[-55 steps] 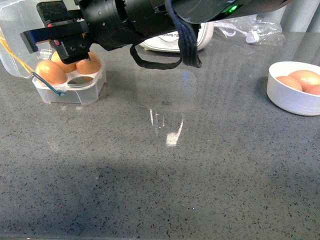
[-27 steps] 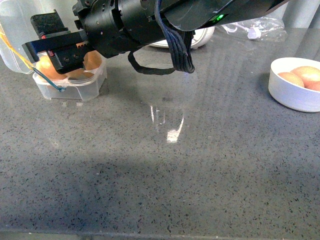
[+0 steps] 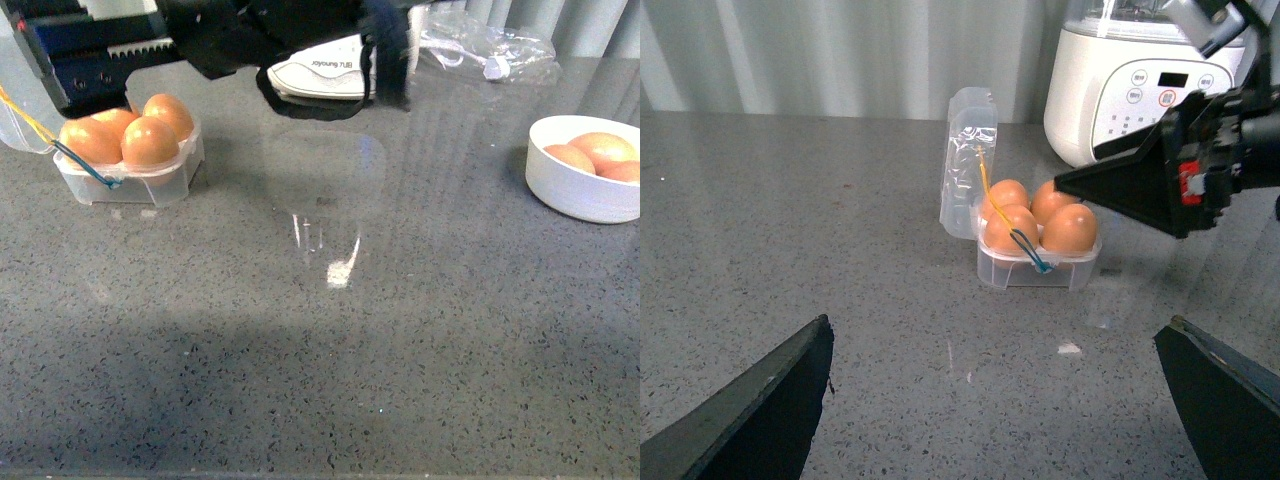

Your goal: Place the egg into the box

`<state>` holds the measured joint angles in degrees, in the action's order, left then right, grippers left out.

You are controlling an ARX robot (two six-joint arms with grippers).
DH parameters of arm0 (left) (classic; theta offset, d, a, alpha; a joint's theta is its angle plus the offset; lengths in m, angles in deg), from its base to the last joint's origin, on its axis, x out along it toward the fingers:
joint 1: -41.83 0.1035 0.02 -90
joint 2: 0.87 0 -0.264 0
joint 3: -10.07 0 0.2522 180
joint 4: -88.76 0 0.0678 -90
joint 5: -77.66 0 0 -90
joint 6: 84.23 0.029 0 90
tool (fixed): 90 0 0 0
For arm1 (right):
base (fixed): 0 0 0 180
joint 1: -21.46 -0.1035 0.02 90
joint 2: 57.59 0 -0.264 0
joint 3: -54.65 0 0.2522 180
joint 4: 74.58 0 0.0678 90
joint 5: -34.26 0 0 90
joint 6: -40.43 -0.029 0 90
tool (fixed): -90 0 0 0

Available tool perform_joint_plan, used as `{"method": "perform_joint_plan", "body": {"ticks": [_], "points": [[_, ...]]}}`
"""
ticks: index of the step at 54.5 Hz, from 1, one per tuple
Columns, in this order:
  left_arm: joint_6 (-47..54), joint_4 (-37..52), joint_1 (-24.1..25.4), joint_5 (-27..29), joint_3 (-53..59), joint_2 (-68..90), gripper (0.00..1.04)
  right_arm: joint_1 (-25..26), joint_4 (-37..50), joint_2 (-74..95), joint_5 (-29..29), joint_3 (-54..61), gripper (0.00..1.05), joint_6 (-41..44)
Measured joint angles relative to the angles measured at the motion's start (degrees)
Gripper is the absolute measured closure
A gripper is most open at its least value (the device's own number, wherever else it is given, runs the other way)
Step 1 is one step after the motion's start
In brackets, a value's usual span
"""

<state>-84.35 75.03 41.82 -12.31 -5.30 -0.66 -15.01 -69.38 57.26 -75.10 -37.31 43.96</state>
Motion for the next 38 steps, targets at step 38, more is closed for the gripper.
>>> {"method": "perform_joint_plan", "body": {"ticks": [38], "points": [[0.00, 0.00, 0.00, 0.00, 0.00, 0.00, 0.07, 32.85, 7.13, -51.49, 22.34, 49.53, 0.07, 0.13]]}}
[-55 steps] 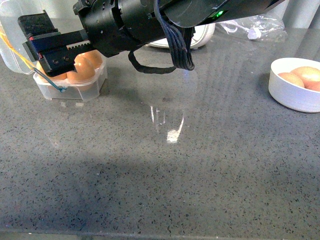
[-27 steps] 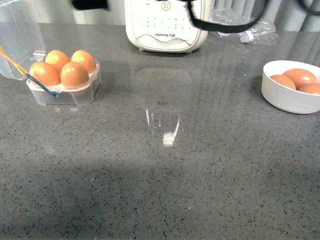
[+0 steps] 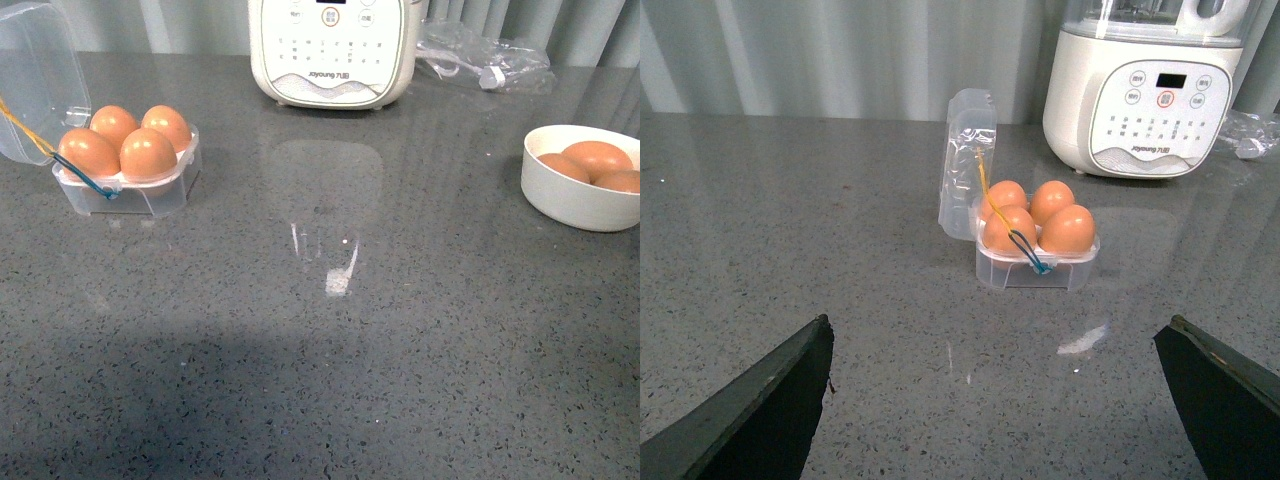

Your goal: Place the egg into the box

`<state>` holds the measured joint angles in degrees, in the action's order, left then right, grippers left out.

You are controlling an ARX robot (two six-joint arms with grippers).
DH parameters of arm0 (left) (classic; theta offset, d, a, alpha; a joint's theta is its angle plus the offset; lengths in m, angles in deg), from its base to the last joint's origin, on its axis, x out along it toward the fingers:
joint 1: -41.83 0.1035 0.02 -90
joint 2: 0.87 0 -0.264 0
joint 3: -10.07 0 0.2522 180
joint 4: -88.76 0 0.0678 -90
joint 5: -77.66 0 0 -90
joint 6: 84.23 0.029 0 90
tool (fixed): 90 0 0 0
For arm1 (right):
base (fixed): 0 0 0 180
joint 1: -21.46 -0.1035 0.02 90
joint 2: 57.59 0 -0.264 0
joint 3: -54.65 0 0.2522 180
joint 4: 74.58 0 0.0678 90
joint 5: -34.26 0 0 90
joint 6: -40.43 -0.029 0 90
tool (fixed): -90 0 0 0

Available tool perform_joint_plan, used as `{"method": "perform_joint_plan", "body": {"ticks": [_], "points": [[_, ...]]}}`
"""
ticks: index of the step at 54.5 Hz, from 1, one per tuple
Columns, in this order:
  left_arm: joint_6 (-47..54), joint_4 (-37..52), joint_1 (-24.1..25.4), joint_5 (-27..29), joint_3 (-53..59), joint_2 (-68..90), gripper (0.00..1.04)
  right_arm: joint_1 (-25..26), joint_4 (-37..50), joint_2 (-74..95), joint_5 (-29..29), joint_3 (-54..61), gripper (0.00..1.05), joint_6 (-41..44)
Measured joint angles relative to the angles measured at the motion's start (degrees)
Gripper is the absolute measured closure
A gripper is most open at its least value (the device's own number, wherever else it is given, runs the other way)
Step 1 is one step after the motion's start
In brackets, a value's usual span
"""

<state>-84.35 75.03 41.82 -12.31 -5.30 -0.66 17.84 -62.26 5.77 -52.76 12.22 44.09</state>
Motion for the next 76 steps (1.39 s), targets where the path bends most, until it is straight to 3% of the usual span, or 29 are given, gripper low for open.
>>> {"method": "perform_joint_plan", "body": {"ticks": [7, 18, 20, 28, 45, 76], "points": [[0.00, 0.00, 0.00, 0.00, -0.02, 0.02, 0.07, 5.73, -2.21, -6.08, -1.49, 2.99, 0.07, 0.11], [0.00, 0.00, 0.00, 0.00, 0.00, 0.02, 0.07, 7.67, -4.68, -12.59, -2.12, 3.85, 0.08, 1.66], [0.00, 0.00, 0.00, 0.00, 0.00, 0.02, 0.07, 7.65, -2.45, -13.81, -4.76, 4.83, 0.14, 0.61], [0.00, 0.00, 0.00, 0.00, -0.02, 0.00, 0.07, 3.85, -0.39, -19.67, -3.30, 10.56, 0.43, -2.36], [0.00, 0.00, 0.00, 0.02, -0.02, 0.00, 0.07, 3.72, 0.00, -27.91, -3.04, 19.71, 1.02, -2.95], [0.00, 0.00, 0.00, 0.00, 0.00, 0.00, 0.07, 3.72, -7.10, -41.62, -3.04, 26.12, 1.02, -3.06]]}}
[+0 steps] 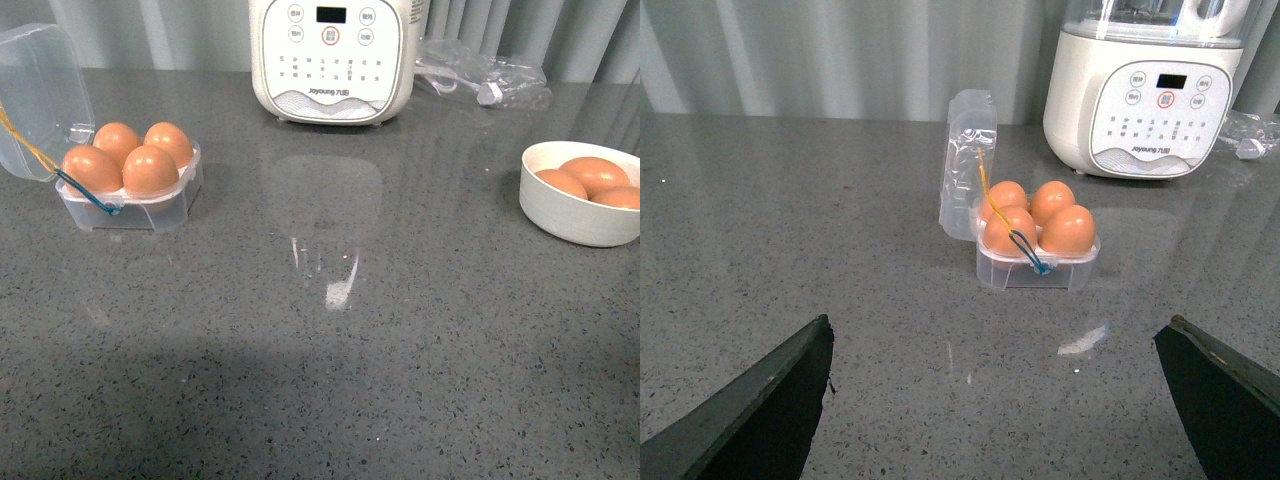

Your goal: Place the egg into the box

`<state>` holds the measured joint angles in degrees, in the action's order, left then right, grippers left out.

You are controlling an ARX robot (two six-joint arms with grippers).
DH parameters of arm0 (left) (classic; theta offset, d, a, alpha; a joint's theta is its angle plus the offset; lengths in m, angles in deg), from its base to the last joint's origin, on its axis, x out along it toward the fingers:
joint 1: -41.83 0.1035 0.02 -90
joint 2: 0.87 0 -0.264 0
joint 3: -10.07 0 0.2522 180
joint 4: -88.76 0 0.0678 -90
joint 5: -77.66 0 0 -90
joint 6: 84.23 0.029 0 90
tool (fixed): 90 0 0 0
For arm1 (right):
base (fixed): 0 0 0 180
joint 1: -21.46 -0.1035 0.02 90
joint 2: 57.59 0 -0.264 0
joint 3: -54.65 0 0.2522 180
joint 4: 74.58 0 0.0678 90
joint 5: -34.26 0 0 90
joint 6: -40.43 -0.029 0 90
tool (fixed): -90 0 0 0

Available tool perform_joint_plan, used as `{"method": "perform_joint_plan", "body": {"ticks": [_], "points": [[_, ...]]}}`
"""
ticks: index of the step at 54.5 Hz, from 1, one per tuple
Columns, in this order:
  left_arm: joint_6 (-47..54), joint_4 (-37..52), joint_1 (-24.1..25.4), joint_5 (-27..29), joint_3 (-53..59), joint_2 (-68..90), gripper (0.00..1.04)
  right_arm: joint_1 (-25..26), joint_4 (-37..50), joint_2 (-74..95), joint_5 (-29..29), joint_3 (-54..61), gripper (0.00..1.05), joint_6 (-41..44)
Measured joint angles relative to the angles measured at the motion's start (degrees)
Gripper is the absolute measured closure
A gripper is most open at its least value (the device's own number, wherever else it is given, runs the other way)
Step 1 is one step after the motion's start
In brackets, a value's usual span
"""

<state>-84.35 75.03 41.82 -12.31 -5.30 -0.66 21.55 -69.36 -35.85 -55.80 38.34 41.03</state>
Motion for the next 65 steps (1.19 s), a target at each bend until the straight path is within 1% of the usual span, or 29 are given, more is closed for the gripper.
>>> {"method": "perform_joint_plan", "body": {"ticks": [7, 11, 39, 41, 43, 45, 59, 61, 65], "points": [[0.00, 0.00, 0.00, 0.02, -0.02, 0.00, 0.07, 0.00, -1.51, -2.08, 0.00, 0.61, 1.02, 0.00], [0.00, 0.00, 0.00, 0.00, -0.02, 0.00, 0.07, 0.00, -0.66, -3.34, 0.00, 2.25, 1.02, 0.00], [0.00, 0.00, 0.00, 0.00, -0.02, 0.00, 0.07, 0.00, -8.68, -11.67, 0.00, 2.25, 1.02, 0.00], [0.00, 0.00, 0.00, 0.00, 0.00, 0.00, 0.07, 0.00, -10.27, -13.11, 0.00, 2.23, 1.02, 0.00], [0.00, 0.00, 0.00, 0.00, 0.00, 0.00, 0.07, 0.00, -15.89, -17.03, -0.02, 2.21, 1.02, 0.02], [0.00, 0.00, 0.00, 0.02, 0.00, 0.00, 0.07, 0.00, -18.43, -19.41, 0.00, 2.21, 1.02, 0.00], [0.00, 0.00, 0.00, 0.02, 0.00, 0.00, 0.07, 0.00, -18.95, -21.49, -0.02, 2.21, 1.02, 0.00], [0.00, 0.00, 0.00, 0.00, -0.02, -0.02, 0.07, 0.00, -18.95, -21.49, 0.00, 2.21, 0.99, 0.02], [0.00, 0.00, 0.00, 0.00, -0.02, -0.04, 0.07, 0.00, -18.95, -21.49, -0.02, 2.21, 0.88, 0.02]]}}
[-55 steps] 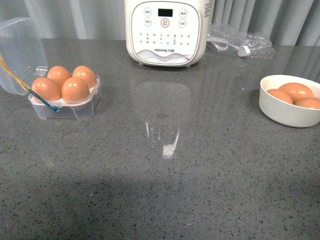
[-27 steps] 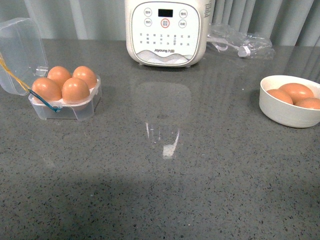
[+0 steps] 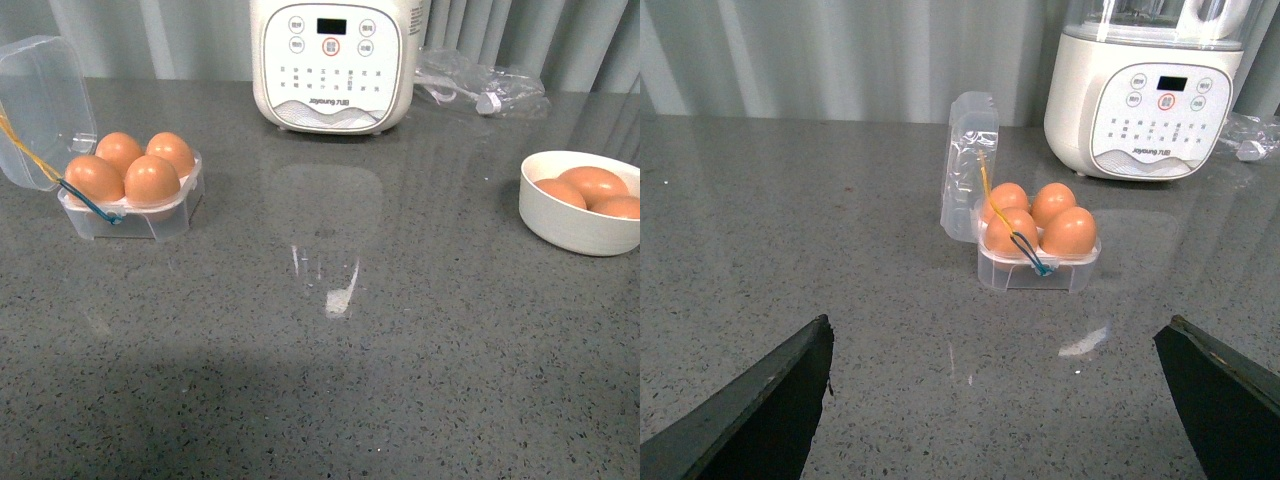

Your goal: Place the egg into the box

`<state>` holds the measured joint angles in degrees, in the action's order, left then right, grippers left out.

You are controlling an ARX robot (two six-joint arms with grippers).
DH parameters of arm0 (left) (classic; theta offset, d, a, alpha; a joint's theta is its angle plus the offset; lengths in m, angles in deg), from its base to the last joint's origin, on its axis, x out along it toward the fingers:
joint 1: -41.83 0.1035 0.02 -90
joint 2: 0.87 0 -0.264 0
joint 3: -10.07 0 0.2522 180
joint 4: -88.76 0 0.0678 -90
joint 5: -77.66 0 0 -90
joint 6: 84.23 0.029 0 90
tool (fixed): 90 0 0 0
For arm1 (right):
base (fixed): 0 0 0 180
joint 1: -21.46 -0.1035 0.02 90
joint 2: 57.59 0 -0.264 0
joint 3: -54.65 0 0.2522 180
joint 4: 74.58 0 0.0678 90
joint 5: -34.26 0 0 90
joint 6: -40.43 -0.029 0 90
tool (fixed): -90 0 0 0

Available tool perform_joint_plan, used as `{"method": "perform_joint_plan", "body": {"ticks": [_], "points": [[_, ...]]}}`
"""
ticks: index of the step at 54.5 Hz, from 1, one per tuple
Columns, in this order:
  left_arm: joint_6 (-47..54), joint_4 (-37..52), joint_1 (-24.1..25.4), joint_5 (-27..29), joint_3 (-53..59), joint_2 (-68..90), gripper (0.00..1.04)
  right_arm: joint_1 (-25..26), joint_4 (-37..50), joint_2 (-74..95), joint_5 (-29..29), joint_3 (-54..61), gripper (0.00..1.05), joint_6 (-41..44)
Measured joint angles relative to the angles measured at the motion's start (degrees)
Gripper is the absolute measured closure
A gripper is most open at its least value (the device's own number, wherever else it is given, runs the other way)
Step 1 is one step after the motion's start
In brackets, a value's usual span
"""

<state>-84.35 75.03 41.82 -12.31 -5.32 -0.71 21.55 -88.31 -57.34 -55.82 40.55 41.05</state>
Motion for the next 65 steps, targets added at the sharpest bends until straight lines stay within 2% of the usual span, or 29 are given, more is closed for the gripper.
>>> {"method": "perform_joint_plan", "body": {"ticks": [10, 15, 18, 26, 29, 39, 41, 43, 45, 53, 65], "points": [[0.00, 0.00, 0.00, 0.00, 0.02, 0.02, 0.07, 0.00, 0.00, 0.00, 0.00, 0.00, 0.60, -0.02], [0.00, 0.00, 0.00, 0.00, 0.02, 0.02, 0.07, 0.00, 0.00, 0.00, 0.00, 0.00, 0.40, 0.00], [0.00, 0.00, 0.00, 0.00, 0.00, 0.02, 0.07, 0.00, 0.00, 0.00, 0.02, 0.00, 0.33, -0.02], [0.00, 0.00, 0.00, 0.00, 0.00, 0.02, 0.07, 0.00, 0.00, 0.00, 0.00, 0.00, 0.05, -0.11], [0.00, 0.00, 0.00, 0.00, 0.02, 0.02, 0.07, 0.00, 0.00, 0.00, 0.00, 0.00, 0.08, -0.09], [-0.04, -0.81, -0.26, 0.94, -0.24, 0.57, 0.07, 0.00, 0.00, 0.00, 0.00, 0.00, 0.07, -0.09], [-0.17, -9.68, -1.01, 6.10, -3.32, 4.81, 0.07, 0.00, 0.00, 0.00, 0.00, 0.00, 0.07, -0.09], [-0.17, -17.20, -0.83, 8.11, -6.82, 11.19, 0.07, 0.00, 0.00, 0.00, 0.02, 0.00, 0.07, -0.09], [-0.13, -19.78, -0.35, 8.52, -8.11, 15.06, 0.07, 0.00, 0.00, 0.00, 0.02, 0.00, 0.07, -0.09], [0.24, -17.29, 0.04, 8.81, -9.11, 18.78, 0.07, 0.00, 0.00, 0.00, 0.04, 0.00, 0.07, -0.09], [1.62, -3.56, 1.95, 4.63, -12.41, 29.29, 0.07, 0.00, 0.00, 0.00, 0.02, 0.00, 0.07, -0.09]]}}
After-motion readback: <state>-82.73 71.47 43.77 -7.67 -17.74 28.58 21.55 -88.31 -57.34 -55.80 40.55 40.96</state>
